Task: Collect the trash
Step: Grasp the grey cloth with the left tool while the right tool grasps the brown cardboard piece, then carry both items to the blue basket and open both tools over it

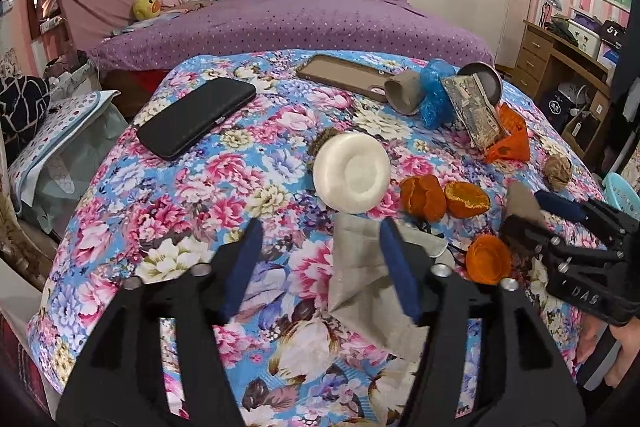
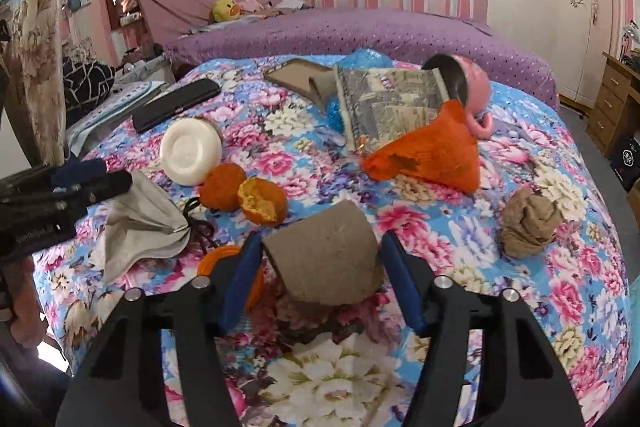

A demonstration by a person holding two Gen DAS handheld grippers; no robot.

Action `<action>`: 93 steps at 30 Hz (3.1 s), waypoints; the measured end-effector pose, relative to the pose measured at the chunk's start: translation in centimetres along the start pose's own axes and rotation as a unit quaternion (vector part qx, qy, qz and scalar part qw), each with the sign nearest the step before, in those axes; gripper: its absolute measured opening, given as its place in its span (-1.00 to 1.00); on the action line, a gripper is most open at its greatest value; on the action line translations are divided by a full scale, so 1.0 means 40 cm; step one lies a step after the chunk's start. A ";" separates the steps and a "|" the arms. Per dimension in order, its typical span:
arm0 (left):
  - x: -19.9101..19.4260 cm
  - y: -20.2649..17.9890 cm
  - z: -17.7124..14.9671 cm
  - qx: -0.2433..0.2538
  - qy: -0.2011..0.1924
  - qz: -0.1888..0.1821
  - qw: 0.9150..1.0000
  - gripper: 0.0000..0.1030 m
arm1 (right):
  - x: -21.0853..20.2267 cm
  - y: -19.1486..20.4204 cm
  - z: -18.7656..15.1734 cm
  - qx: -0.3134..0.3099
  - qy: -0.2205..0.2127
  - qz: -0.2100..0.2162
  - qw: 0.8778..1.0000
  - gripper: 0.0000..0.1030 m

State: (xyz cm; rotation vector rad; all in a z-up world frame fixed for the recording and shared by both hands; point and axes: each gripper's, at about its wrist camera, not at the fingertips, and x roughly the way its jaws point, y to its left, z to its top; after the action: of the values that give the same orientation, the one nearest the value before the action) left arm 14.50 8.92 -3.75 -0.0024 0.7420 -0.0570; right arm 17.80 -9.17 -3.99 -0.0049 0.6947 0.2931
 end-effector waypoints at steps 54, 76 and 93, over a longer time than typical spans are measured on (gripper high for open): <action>-0.163 -0.453 0.010 0.013 -0.098 -0.025 0.995 -0.81 | -0.391 -0.511 -0.103 0.108 -0.111 -0.156 0.976 0.13; -0.123 -0.804 -0.008 0.061 -0.068 -0.113 0.989 -0.81 | -0.502 -0.802 -0.238 0.161 -0.078 -0.234 0.956 0.13; -0.061 -0.994 -0.004 0.090 -0.057 -0.186 0.977 -0.81 | -0.542 -0.936 -0.319 0.210 -0.073 -0.268 0.937 0.13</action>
State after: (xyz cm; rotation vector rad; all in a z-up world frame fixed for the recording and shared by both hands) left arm 10.56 -30.66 -1.35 0.0276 0.6122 -0.4786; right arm 3.98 -52.09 -3.58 0.2299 0.5708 -0.3801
